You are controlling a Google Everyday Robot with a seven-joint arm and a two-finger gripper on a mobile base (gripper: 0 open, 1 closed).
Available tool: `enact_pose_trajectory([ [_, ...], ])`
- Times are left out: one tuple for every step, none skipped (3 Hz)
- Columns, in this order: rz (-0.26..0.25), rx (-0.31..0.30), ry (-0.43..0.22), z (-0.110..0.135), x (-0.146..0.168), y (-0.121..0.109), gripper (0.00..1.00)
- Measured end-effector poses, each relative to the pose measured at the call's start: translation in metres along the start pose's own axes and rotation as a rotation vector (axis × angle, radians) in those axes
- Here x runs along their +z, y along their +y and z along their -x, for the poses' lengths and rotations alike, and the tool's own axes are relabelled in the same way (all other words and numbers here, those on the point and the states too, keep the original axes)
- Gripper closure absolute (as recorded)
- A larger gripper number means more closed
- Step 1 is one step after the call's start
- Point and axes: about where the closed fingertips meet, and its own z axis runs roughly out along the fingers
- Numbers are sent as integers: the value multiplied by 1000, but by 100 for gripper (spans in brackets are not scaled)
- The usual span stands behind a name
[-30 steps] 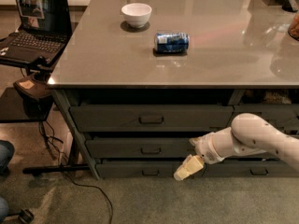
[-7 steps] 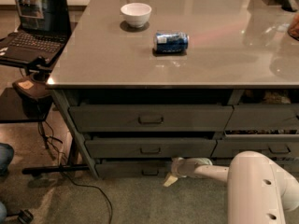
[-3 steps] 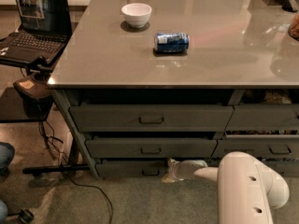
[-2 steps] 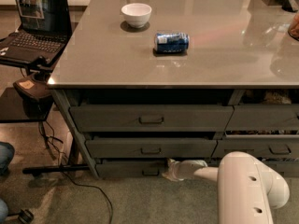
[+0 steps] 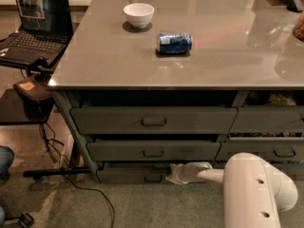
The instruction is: Open bottom drawer
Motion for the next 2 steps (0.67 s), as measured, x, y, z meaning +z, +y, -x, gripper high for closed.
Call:
enact_pose_trajectory([
  [0, 0, 0, 1, -2, -1, 100],
  [-24, 34, 2, -14, -19, 22, 100],
])
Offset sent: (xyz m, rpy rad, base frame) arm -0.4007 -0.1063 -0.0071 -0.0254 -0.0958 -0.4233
